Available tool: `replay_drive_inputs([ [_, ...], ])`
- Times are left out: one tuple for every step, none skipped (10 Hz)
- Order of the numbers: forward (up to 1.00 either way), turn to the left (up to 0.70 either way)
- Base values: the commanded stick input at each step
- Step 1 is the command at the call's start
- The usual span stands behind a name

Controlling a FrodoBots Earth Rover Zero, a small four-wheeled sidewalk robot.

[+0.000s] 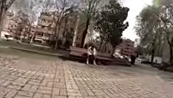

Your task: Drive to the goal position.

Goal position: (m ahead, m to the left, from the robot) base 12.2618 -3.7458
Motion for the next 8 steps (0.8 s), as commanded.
replay_drive_inputs([
  [1.00, -0.27],
  [1.00, -0.27],
  [1.00, -0.27],
  [1.00, -0.27],
  [1.00, -0.27],
  [1.00, -0.27],
  [1.00, -0.27],
  [1.00, -0.27],
])
